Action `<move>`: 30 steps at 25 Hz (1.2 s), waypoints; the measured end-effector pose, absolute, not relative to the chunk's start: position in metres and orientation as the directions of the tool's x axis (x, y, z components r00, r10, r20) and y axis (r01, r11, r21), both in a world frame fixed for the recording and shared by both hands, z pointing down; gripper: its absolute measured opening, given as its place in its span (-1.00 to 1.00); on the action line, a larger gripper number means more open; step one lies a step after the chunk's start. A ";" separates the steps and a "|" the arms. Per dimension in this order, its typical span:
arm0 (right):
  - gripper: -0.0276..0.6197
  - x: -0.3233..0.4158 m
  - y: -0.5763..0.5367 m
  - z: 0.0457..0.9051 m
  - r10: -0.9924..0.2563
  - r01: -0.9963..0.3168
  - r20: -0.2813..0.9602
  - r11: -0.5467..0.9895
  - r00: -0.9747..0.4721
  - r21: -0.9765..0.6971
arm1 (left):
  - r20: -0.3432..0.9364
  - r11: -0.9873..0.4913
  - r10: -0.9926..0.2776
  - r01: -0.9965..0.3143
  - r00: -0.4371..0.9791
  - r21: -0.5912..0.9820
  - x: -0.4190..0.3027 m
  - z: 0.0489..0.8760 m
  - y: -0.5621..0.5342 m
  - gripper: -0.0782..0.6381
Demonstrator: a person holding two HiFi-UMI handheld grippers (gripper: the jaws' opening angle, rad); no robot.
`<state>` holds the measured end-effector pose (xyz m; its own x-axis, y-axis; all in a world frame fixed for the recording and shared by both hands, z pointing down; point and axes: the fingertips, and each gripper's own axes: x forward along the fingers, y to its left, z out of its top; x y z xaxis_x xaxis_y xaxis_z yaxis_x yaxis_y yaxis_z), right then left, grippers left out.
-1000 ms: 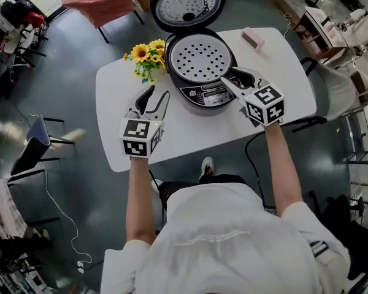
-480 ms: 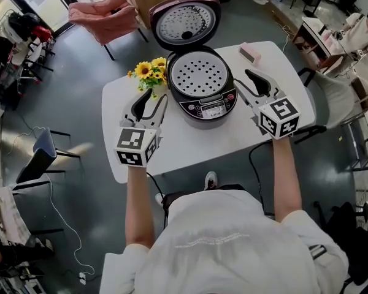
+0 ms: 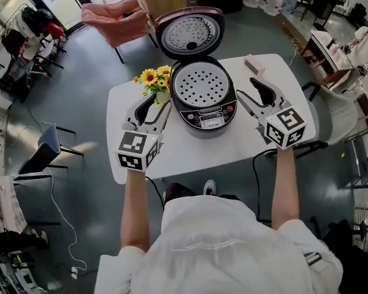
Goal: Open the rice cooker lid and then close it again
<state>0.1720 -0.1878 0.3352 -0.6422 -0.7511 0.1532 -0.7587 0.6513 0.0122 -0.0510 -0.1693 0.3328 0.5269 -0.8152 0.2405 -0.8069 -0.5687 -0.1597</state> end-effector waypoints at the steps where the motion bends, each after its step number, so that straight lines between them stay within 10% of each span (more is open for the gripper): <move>1: -0.14 0.172 -0.189 0.337 -0.750 -0.758 0.159 0.652 -0.642 0.013 | 0.246 -0.568 -0.815 -0.807 0.525 -0.159 -0.051 0.333 -0.170 -0.27; 30: -0.19 0.155 -0.356 0.307 -0.776 -0.787 0.194 0.617 -0.601 0.030 | 0.245 -0.618 -0.778 -0.776 0.579 -0.129 -0.089 0.314 -0.357 -0.27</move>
<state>0.1545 -0.3564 0.3070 -0.6007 -0.7756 0.1939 -0.7866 0.6168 0.0300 -0.0886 -0.3574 0.3138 0.5788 -0.7778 0.2450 -0.7756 -0.6179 -0.1292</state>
